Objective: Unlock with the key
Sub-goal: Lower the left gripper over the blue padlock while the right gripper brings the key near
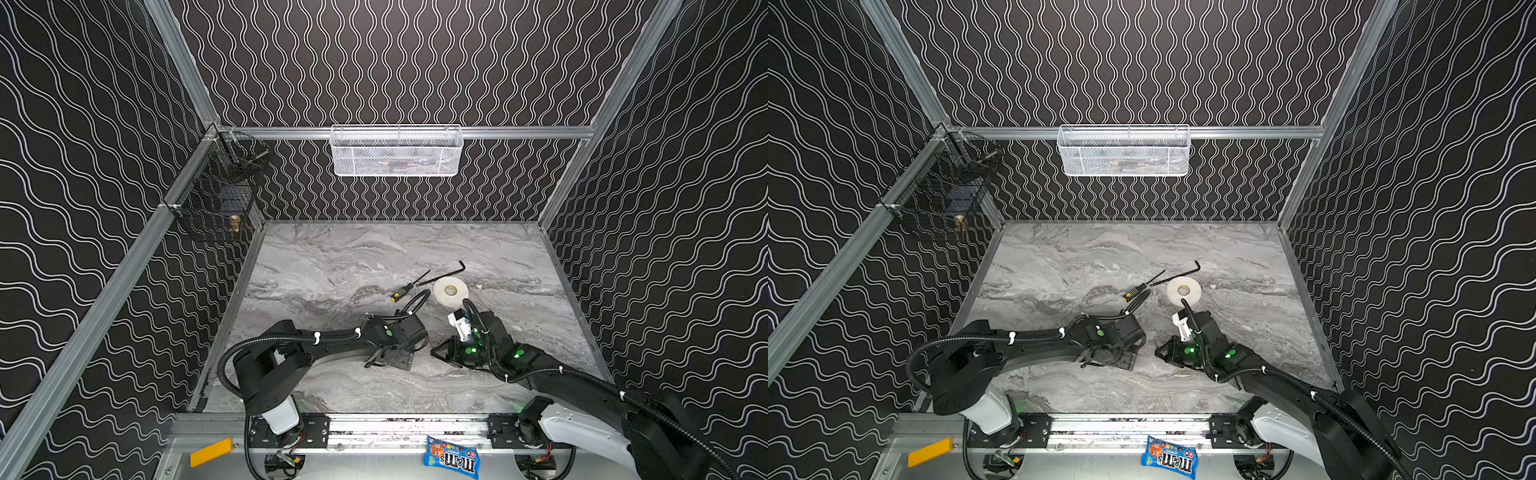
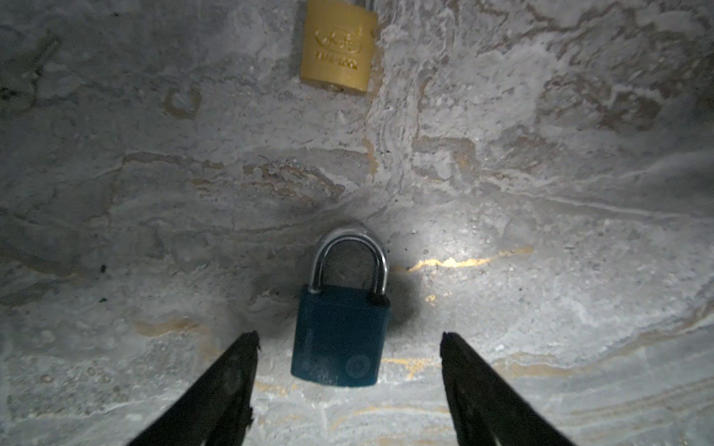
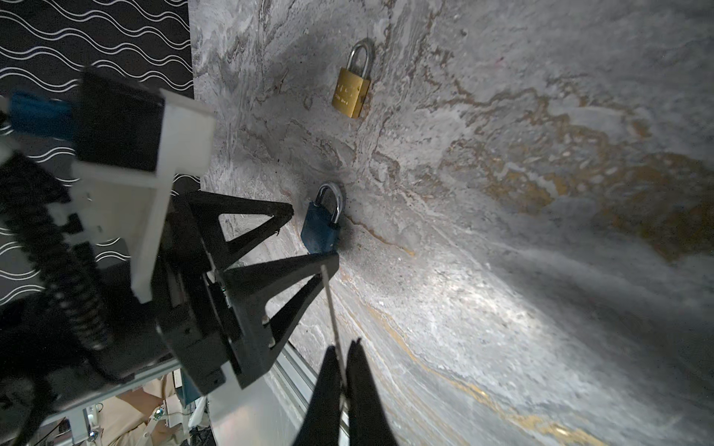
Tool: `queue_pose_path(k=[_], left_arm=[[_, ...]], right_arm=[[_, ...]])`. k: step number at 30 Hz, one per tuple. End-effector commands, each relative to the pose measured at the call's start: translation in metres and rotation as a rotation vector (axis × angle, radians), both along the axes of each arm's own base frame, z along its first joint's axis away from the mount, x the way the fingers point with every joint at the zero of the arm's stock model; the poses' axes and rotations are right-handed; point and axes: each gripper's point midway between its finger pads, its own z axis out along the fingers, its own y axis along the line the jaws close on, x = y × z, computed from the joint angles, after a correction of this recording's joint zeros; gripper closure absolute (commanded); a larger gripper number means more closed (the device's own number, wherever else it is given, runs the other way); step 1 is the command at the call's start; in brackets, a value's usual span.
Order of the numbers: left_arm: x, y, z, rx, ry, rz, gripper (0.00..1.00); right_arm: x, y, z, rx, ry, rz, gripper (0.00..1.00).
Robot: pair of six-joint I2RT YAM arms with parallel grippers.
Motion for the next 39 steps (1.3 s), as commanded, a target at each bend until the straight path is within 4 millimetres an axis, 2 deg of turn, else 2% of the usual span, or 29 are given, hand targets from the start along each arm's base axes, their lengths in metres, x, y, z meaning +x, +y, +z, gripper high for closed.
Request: queue_pose_path(k=[1, 4, 23, 31, 39], left_arm=[[0.000, 0.003, -0.002, 0.015, 0.011, 0.055, 0.23], [-0.002, 0.006, -0.005, 0.031, 0.032, 0.100, 0.24], [-0.022, -0.015, -0.020, -0.023, 0.108, 0.221, 0.36], [-0.011, 0.000, -0.015, 0.039, 0.057, 0.298, 0.36], [-0.005, -0.003, -0.023, 0.010, 0.056, 0.345, 0.38]], right_arm=[[0.002, 0.002, 0.003, 0.001, -0.008, 0.001, 1.00], [0.001, 0.002, 0.003, 0.009, -0.002, 0.008, 1.00], [0.003, -0.008, 0.001, 0.061, 0.028, 0.029, 1.00], [0.005, -0.011, 0.000, 0.070, 0.044, 0.038, 1.00], [0.004, -0.008, 0.000, 0.083, 0.058, 0.065, 1.00]])
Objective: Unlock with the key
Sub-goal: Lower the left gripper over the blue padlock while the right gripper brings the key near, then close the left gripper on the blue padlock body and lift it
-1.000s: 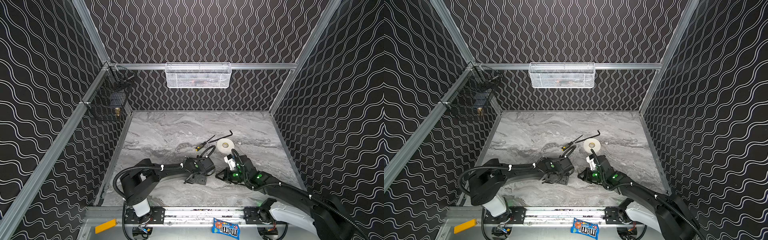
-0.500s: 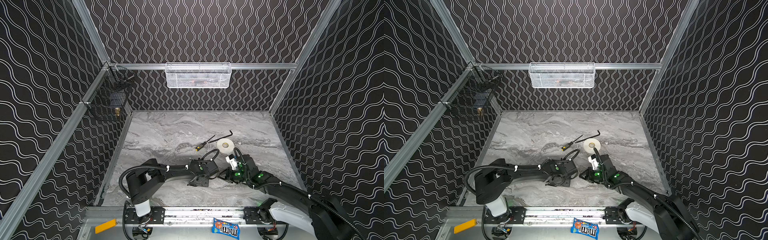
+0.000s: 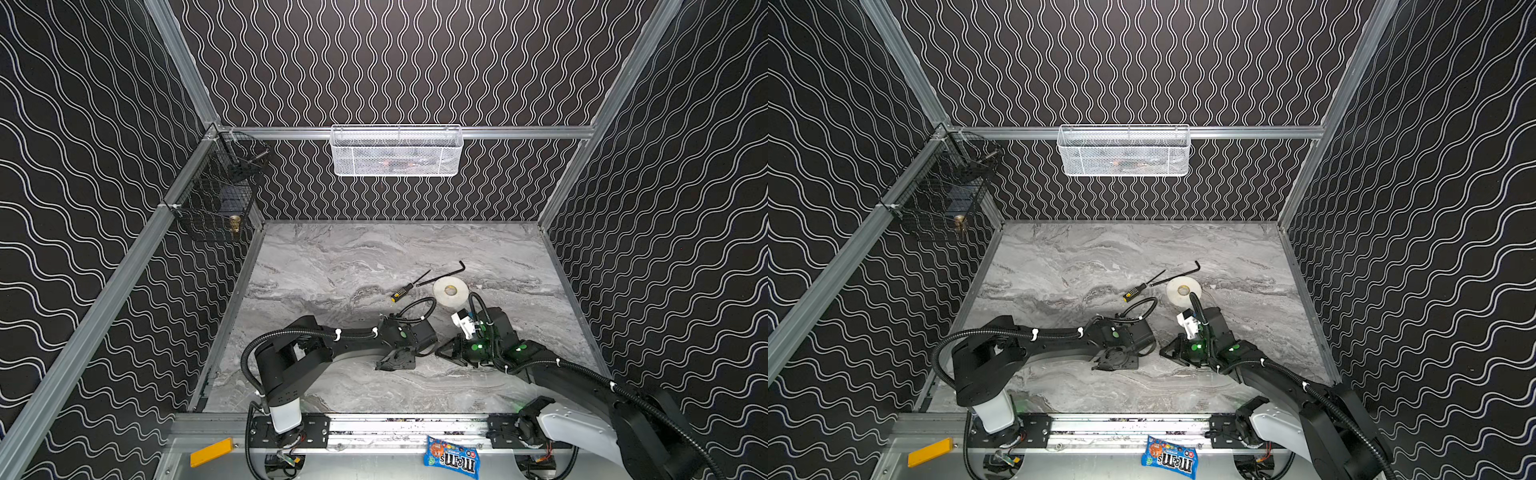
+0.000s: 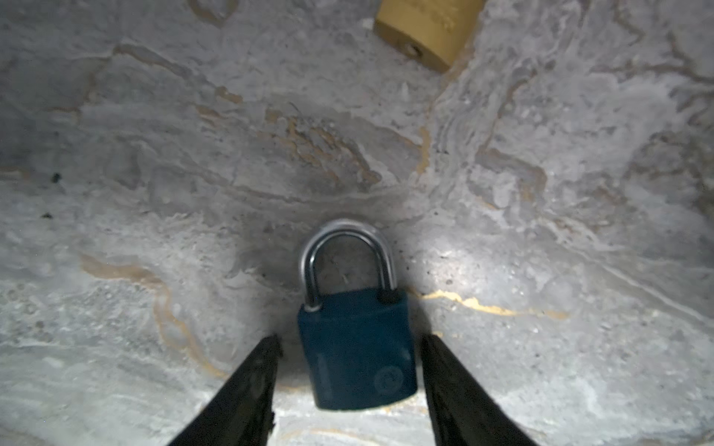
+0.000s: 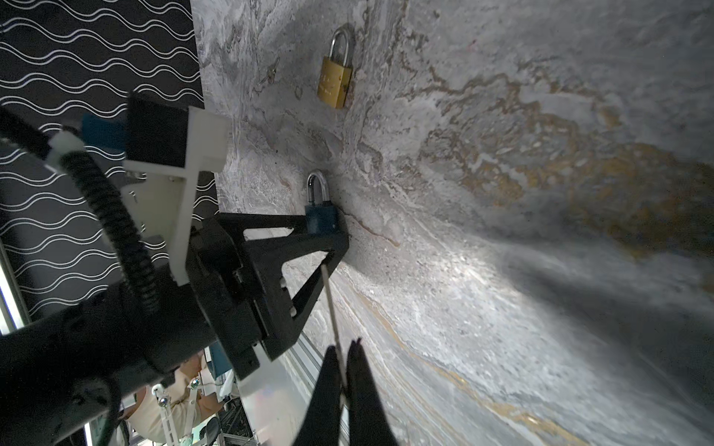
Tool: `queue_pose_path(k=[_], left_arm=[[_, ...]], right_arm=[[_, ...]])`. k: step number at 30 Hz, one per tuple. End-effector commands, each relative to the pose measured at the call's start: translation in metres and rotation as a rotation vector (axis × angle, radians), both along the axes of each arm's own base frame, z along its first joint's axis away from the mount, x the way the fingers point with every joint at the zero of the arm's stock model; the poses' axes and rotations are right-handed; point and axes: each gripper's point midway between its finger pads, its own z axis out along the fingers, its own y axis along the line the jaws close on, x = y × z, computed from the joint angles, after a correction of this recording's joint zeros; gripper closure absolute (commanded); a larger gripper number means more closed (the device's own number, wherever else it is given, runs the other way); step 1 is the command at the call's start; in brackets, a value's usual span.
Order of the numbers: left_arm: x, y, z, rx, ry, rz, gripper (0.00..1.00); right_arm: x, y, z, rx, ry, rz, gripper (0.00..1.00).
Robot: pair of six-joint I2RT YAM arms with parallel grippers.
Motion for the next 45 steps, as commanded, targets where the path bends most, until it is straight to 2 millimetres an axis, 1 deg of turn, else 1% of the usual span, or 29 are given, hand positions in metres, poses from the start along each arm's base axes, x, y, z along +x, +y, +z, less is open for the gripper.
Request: queue_pose_path(k=[1, 5, 8, 11, 18, 21, 31, 37, 45], left_arm=[[0.000, -0.001, -0.008, 0.000, 0.012, 0.039, 0.38], [-0.002, 0.001, -0.012, 0.012, 0.021, 0.048, 0.40], [-0.005, 0.003, -0.008, 0.016, 0.011, 0.055, 0.43], [-0.007, 0.002, -0.010, 0.026, 0.024, 0.042, 0.44], [-0.009, 0.001, -0.011, 0.019, 0.022, 0.049, 0.50], [-0.010, -0.001, -0.013, 0.019, 0.029, 0.044, 0.54], [-0.004, -0.001, -0.001, -0.002, -0.012, 0.053, 0.65], [0.007, -0.006, 0.024, -0.039, -0.081, 0.071, 0.70], [0.023, -0.005, 0.070, -0.179, -0.211, 0.151, 0.77]], right_arm=[[0.001, 0.004, 0.006, 0.022, -0.021, 0.027, 1.00], [-0.001, 0.005, 0.010, 0.034, -0.021, 0.037, 1.00], [0.000, 0.004, 0.011, 0.029, -0.029, 0.039, 1.00], [0.002, 0.005, 0.013, 0.032, -0.039, 0.042, 1.00], [0.000, 0.007, 0.010, 0.046, -0.022, 0.051, 1.00], [0.000, 0.007, 0.009, 0.041, -0.020, 0.052, 1.00], [0.000, 0.005, 0.005, 0.026, -0.011, 0.052, 1.00], [0.000, 0.005, 0.007, 0.026, -0.009, 0.049, 1.00], [0.004, -0.002, 0.020, -0.039, -0.051, 0.013, 1.00]])
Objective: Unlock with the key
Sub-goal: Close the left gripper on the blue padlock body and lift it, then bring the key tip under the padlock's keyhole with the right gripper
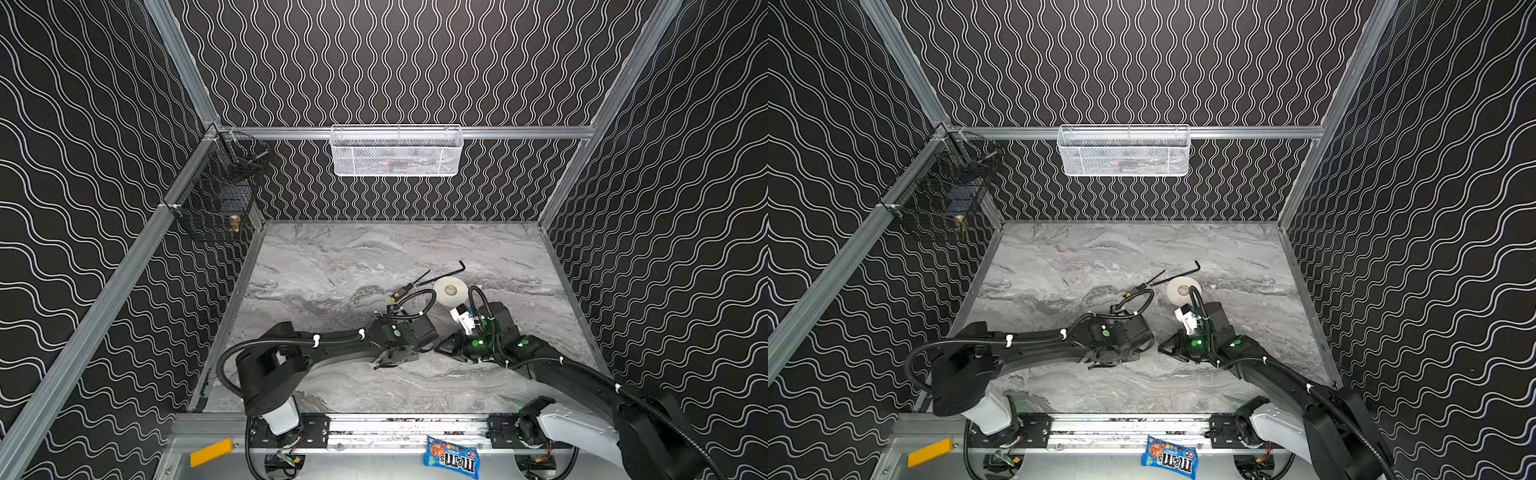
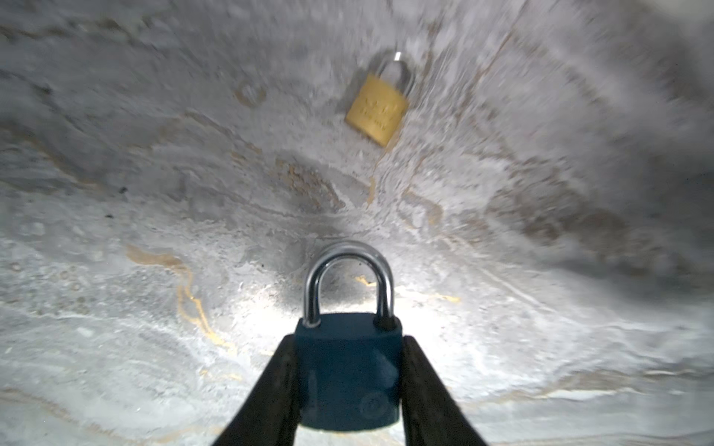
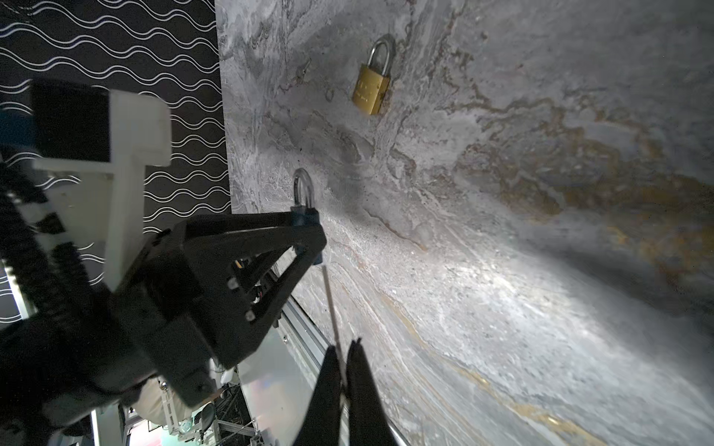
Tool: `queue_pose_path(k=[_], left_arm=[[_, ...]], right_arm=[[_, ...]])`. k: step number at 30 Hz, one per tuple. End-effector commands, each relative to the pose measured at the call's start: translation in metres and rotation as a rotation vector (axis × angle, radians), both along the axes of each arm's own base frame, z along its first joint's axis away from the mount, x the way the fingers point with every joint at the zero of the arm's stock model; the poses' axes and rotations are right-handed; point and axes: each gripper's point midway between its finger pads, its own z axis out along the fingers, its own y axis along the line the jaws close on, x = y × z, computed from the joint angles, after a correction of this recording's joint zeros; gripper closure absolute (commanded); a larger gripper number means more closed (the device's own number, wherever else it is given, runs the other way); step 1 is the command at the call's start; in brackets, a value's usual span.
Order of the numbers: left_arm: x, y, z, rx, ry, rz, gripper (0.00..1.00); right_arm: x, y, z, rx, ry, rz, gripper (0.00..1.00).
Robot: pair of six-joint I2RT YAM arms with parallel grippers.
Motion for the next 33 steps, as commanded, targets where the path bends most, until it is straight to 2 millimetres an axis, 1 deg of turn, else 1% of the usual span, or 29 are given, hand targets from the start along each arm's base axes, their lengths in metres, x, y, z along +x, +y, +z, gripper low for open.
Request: queue_pose_path(k=[1, 3, 6, 10, 14, 18, 21, 24, 27, 31, 33], left_arm=[[0.011, 0.004, 0.019, -0.058, -0.075, 0.071, 0.77], [0.015, 0.003, 0.033, -0.114, -0.099, 0.090, 0.79], [0.020, 0.005, 0.052, -0.166, -0.143, 0.115, 0.83], [0.021, 0.013, 0.068, -0.209, -0.171, 0.166, 0.83], [0.021, 0.020, 0.084, -0.270, -0.198, 0.203, 0.84], [0.022, 0.028, 0.093, -0.298, -0.219, 0.244, 0.85], [0.023, 0.028, 0.100, -0.316, -0.228, 0.248, 0.86], [0.024, 0.029, 0.104, -0.319, -0.237, 0.252, 0.87], [0.023, 0.029, 0.104, -0.333, -0.227, 0.267, 0.88], [0.023, 0.023, 0.104, -0.373, -0.220, 0.258, 0.89], [0.022, 0.023, 0.103, -0.365, -0.211, 0.264, 0.89]], right_arm=[[0.001, -0.004, 0.002, -0.056, -0.017, -0.024, 1.00], [0.001, -0.003, 0.004, -0.085, -0.024, -0.040, 1.00], [-0.001, 0.008, 0.011, -0.096, -0.043, -0.036, 1.00], [-0.007, 0.028, 0.017, -0.110, -0.079, -0.037, 1.00], [-0.011, 0.044, 0.021, -0.065, -0.079, -0.076, 1.00], [-0.016, 0.063, 0.022, -0.035, -0.098, -0.077, 1.00], [-0.021, 0.080, 0.027, -0.005, -0.111, -0.059, 1.00], [-0.023, 0.092, 0.034, 0.022, -0.146, -0.057, 1.00], [-0.023, 0.098, 0.042, 0.063, -0.160, -0.068, 1.00], [-0.021, 0.106, 0.054, 0.115, -0.218, -0.050, 1.00], [-0.021, 0.107, 0.057, 0.132, -0.231, -0.048, 1.00]])
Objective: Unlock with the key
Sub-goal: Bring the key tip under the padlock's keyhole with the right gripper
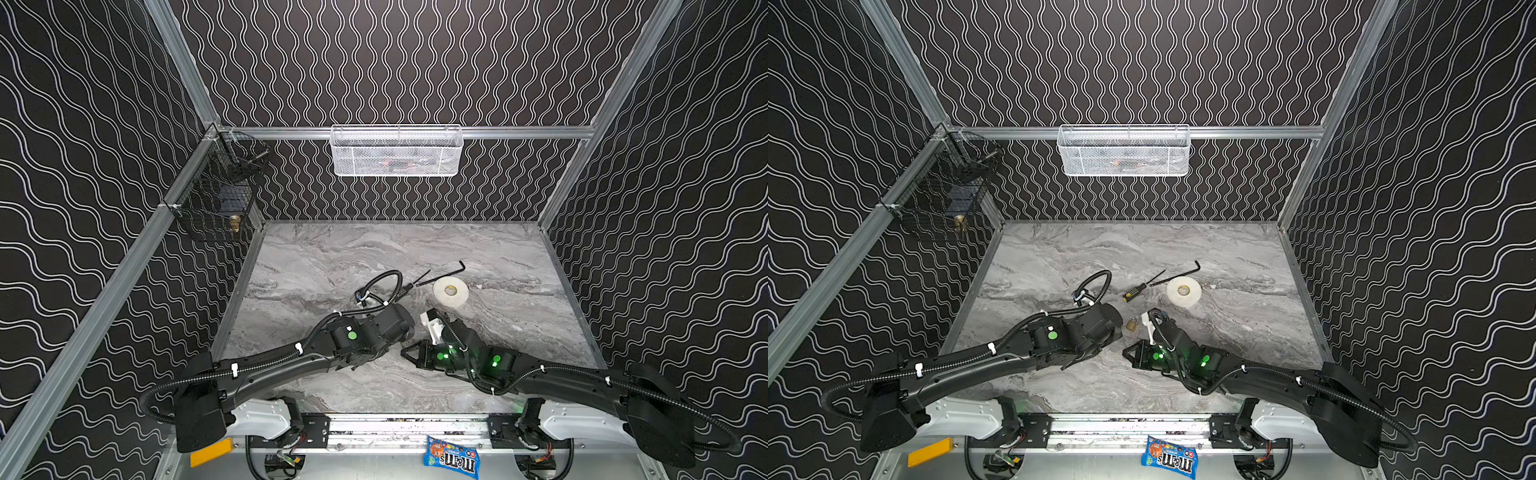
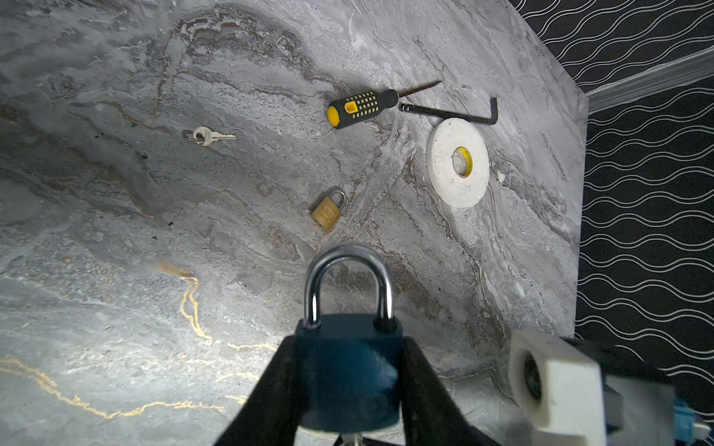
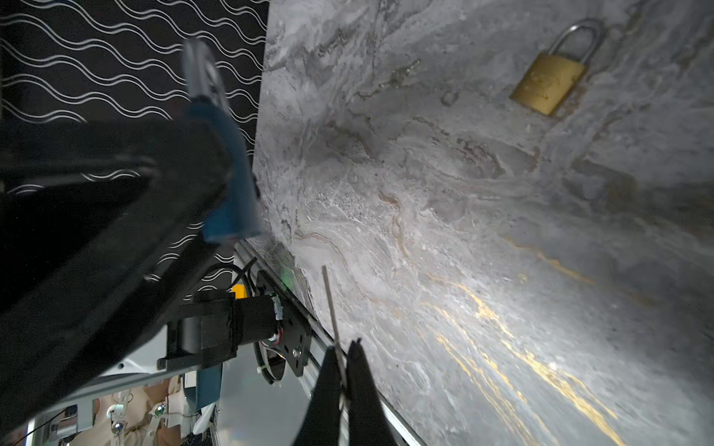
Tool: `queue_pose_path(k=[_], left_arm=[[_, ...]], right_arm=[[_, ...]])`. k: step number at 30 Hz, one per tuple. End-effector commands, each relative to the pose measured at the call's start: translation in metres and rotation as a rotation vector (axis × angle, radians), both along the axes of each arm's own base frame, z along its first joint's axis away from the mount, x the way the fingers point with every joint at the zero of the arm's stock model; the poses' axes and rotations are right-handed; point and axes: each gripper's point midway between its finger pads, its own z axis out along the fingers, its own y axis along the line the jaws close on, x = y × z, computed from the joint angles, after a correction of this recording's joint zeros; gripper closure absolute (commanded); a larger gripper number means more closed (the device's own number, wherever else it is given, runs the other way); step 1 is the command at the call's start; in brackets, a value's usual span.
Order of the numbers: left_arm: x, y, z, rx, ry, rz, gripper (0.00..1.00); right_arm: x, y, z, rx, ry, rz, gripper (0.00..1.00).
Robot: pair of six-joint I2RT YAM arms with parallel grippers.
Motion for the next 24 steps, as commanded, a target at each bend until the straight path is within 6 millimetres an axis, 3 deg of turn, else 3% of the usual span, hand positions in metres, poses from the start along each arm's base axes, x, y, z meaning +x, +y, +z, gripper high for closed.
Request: queue_pose_path(k=[1, 24], left_arm=[[0.0032, -0.0011, 0.0041, -0.027, -0.005, 0.032, 0.89], [0.0039, -0.0097, 0.0023, -0.043, 0.004, 0.017, 0.92]], right_arm=[[0.0079, 0.0089, 0.0217, 0.084, -0.062, -0.014, 1.00], [0.0153, 0.0074, 0.0217, 0.088, -0.082, -0.051, 1.00]])
